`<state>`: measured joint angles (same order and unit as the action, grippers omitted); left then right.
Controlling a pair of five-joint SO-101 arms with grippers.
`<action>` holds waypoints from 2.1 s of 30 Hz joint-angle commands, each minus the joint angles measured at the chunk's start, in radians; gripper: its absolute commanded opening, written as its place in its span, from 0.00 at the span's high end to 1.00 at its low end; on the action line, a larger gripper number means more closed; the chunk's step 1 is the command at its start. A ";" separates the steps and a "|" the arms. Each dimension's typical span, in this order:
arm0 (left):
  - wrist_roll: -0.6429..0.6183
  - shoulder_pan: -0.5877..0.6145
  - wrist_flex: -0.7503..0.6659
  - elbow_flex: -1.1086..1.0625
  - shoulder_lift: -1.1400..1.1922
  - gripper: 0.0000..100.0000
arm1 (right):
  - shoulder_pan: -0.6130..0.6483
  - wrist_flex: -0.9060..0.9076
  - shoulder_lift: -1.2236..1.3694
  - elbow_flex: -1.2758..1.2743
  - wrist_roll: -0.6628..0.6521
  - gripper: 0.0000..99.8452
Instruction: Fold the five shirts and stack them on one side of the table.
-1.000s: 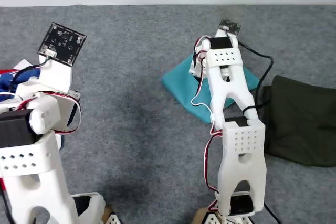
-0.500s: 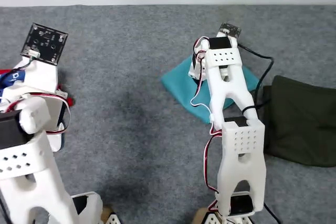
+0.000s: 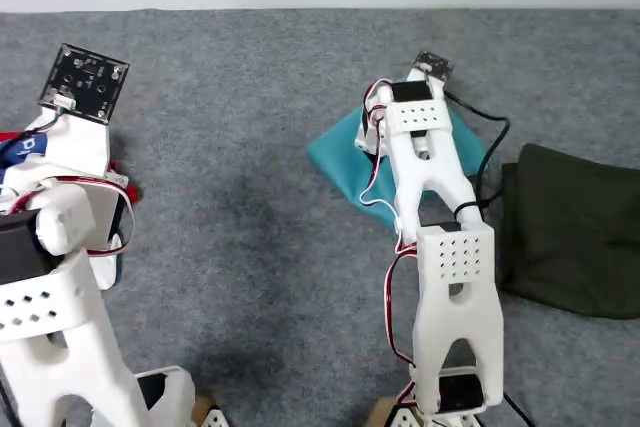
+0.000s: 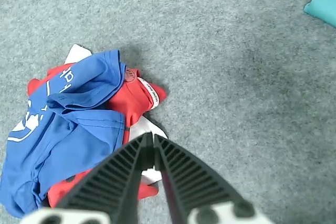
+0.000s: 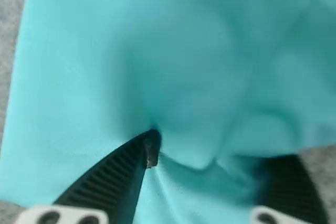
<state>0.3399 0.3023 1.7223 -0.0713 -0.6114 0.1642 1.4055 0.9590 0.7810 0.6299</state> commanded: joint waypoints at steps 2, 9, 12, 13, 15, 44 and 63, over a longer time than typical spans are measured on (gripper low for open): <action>0.009 0.005 -0.028 0.007 -0.015 1.00 | -0.053 0.013 -0.025 -0.002 0.008 0.99; 0.009 0.000 -0.028 0.007 -0.015 1.00 | -0.068 0.114 -0.183 -0.002 -0.149 0.99; 0.009 0.000 -0.028 0.007 -0.015 1.00 | -0.062 0.174 -0.257 -0.002 -0.209 0.99; 0.009 0.000 -0.026 0.007 -0.015 1.00 | -0.062 0.197 -0.280 -0.002 -0.238 0.99; 0.009 0.000 -0.025 0.007 -0.015 1.00 | -0.065 0.245 -0.318 -0.002 -0.296 0.99; 0.008 -0.002 -0.026 0.007 -0.015 1.00 | -0.584 0.389 -0.619 -0.008 -1.048 0.99; 0.008 -0.002 -0.028 0.008 -0.009 1.00 | -0.802 0.389 -0.496 -0.009 -1.254 0.99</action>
<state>0.3399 0.3023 1.7223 -0.0713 -0.6114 -0.5984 1.7538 0.4726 0.7595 -0.5884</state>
